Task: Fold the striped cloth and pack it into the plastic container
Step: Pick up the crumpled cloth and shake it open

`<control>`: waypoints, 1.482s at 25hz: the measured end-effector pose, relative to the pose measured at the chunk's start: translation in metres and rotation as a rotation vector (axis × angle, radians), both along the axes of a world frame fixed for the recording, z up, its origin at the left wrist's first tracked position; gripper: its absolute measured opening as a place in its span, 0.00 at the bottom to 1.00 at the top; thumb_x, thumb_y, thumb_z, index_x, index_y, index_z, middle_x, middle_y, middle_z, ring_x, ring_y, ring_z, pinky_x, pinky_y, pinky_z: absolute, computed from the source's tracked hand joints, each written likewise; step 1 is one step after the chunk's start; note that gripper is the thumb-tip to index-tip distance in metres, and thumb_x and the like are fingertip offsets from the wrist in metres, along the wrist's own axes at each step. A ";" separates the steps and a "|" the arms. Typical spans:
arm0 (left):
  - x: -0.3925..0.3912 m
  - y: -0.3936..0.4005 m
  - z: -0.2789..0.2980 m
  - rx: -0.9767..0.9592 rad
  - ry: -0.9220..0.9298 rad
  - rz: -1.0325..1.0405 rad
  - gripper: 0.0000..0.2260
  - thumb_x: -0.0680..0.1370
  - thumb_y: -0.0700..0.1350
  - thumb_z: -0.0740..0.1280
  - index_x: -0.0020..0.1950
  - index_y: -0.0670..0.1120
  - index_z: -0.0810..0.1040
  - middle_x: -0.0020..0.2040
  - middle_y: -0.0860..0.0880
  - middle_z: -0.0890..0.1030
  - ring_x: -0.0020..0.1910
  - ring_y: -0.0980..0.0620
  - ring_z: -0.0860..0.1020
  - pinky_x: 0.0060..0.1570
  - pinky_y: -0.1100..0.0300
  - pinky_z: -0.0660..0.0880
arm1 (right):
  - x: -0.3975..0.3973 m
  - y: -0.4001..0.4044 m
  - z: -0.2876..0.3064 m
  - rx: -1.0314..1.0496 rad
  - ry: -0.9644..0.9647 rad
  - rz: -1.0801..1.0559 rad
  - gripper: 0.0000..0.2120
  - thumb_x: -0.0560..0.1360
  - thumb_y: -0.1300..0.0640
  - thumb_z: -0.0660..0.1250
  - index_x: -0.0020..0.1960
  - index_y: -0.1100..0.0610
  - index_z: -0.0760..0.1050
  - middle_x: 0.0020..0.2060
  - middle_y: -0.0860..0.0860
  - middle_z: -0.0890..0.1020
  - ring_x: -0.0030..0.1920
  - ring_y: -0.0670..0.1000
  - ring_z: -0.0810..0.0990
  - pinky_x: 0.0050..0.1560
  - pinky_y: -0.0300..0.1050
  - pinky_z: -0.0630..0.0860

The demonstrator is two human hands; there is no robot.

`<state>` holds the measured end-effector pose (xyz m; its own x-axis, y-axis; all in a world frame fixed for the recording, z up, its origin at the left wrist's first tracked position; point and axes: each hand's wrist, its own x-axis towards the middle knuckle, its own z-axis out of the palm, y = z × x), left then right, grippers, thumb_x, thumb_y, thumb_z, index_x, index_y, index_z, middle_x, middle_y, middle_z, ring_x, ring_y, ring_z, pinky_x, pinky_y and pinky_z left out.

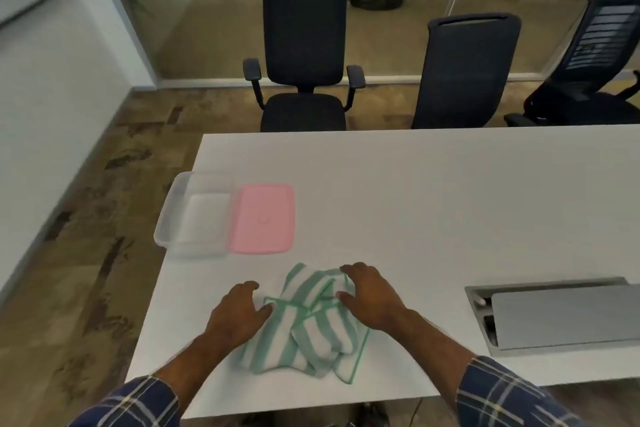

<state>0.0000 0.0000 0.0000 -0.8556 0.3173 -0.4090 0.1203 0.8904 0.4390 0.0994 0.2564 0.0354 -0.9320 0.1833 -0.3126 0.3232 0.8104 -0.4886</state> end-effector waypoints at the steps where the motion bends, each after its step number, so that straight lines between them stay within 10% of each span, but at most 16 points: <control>1: 0.003 0.000 -0.006 0.010 -0.067 0.042 0.33 0.75 0.58 0.68 0.75 0.44 0.65 0.72 0.44 0.72 0.70 0.45 0.72 0.68 0.52 0.69 | 0.001 -0.004 -0.003 -0.010 -0.017 0.001 0.27 0.76 0.47 0.63 0.73 0.53 0.64 0.67 0.54 0.71 0.66 0.56 0.69 0.65 0.51 0.68; 13: 0.023 0.027 0.041 0.435 -0.068 0.103 0.05 0.70 0.40 0.75 0.43 0.48 0.84 0.44 0.51 0.87 0.45 0.51 0.84 0.48 0.58 0.79 | -0.007 -0.033 -0.001 -0.042 -0.040 0.102 0.32 0.71 0.49 0.68 0.73 0.52 0.64 0.67 0.53 0.71 0.66 0.57 0.69 0.66 0.51 0.65; 20: 0.006 0.039 0.123 0.789 -0.119 0.040 0.11 0.72 0.38 0.75 0.52 0.48 0.81 0.45 0.48 0.83 0.43 0.51 0.81 0.51 0.55 0.80 | -0.035 -0.044 0.087 -0.459 0.283 0.058 0.04 0.71 0.62 0.70 0.44 0.57 0.83 0.37 0.48 0.84 0.37 0.45 0.79 0.42 0.43 0.76; 28: -0.007 0.012 0.130 0.446 -0.074 -0.179 0.04 0.77 0.48 0.71 0.48 0.48 0.82 0.47 0.53 0.84 0.49 0.57 0.81 0.56 0.58 0.76 | -0.041 -0.012 0.168 -0.621 0.302 0.056 0.14 0.70 0.69 0.63 0.39 0.54 0.83 0.38 0.52 0.85 0.40 0.49 0.82 0.40 0.41 0.78; 33: -0.006 0.030 0.154 0.766 0.015 -0.053 0.03 0.80 0.46 0.66 0.49 0.49 0.78 0.47 0.51 0.82 0.48 0.60 0.78 0.51 0.69 0.73 | -0.042 -0.008 0.171 -0.613 0.338 -0.149 0.10 0.70 0.68 0.62 0.40 0.54 0.76 0.36 0.51 0.78 0.37 0.51 0.75 0.37 0.44 0.71; 37: 0.001 0.058 0.180 0.977 0.030 -0.081 0.02 0.79 0.44 0.68 0.50 0.49 0.80 0.43 0.52 0.82 0.44 0.52 0.79 0.48 0.59 0.77 | -0.037 -0.027 0.166 -0.653 0.260 0.114 0.16 0.70 0.56 0.74 0.54 0.51 0.72 0.46 0.48 0.80 0.44 0.45 0.78 0.44 0.39 0.76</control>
